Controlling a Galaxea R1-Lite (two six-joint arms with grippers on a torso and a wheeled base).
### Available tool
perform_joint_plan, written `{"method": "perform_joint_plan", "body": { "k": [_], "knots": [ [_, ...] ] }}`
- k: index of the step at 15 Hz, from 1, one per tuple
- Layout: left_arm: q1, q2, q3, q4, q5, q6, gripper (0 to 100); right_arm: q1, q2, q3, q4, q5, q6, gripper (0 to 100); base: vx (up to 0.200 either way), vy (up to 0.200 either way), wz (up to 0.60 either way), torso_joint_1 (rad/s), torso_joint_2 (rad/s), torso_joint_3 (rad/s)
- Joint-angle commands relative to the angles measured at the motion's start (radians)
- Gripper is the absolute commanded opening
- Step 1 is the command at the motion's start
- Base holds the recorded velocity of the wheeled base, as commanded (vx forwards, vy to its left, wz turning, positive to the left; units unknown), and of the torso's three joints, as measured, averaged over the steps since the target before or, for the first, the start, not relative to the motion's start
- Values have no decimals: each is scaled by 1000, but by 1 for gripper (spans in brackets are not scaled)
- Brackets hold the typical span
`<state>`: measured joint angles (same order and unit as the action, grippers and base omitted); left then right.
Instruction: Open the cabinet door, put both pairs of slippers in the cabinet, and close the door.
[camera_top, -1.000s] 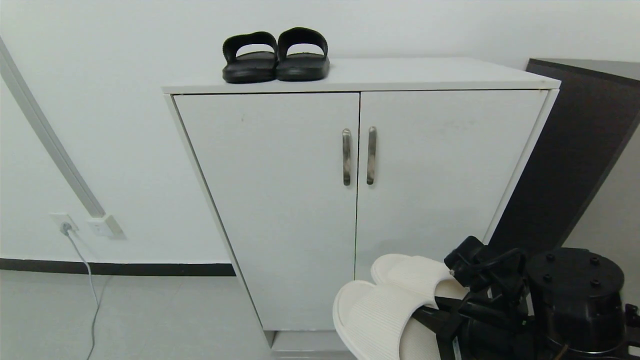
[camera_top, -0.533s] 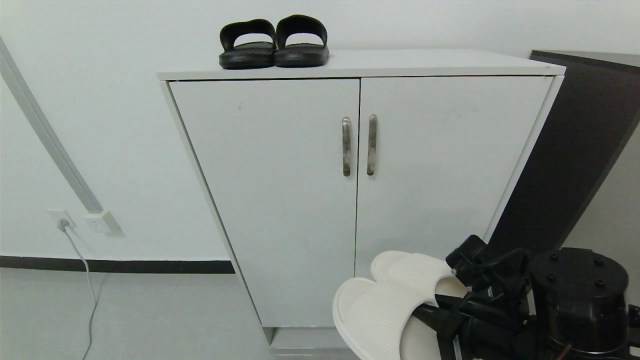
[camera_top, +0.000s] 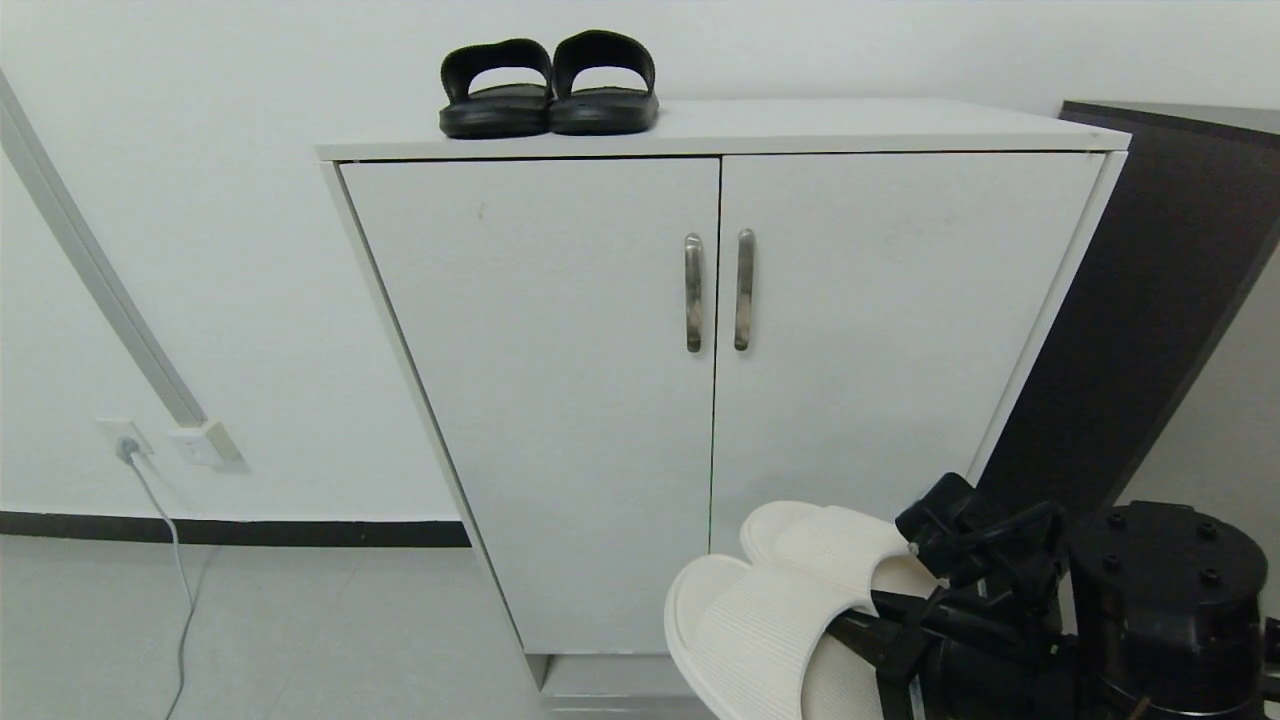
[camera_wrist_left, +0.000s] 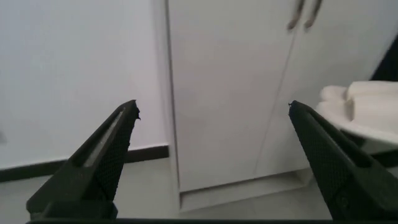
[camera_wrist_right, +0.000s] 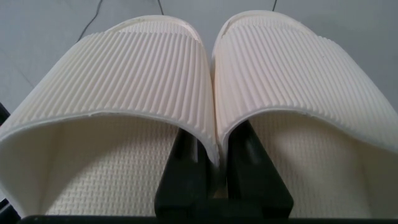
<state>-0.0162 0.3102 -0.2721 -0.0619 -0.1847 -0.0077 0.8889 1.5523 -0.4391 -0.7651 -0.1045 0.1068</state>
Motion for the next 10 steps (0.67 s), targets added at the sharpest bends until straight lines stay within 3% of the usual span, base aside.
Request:
{"method": "perform_joint_plan", "body": {
  "k": [1,3,5,6,7,9,10],
  "knots": [
    [-31,415,-98,-225,-154,-8,100,2,5,0,0,0,-1,0,0,0,0,0,0,0],
    [-134,589,-137,-357,-177,-8,100,7,5,0,0,0,-1,0,0,0,0,0,0,0],
    [-265,754,-211,-430,-168,-11,100,7,14,-1,0,-1,-1,0,0,0,0,0,0,0],
    [-297,805,-236,-450,-157,-11,100,7,15,-1,0,-1,-1,0,0,0,0,0,0,0],
    [-381,909,-289,-510,-119,-11,100,7,20,-1,0,-1,-1,0,0,0,0,0,0,0],
    [-473,1026,-354,-581,-67,-9,100,7,20,0,0,-1,1,0,0,0,0,0,0,0],
    [-562,1113,-437,-625,-29,-8,100,5,18,3,0,-1,1,0,0,0,0,0,0,0]
  ]
}}
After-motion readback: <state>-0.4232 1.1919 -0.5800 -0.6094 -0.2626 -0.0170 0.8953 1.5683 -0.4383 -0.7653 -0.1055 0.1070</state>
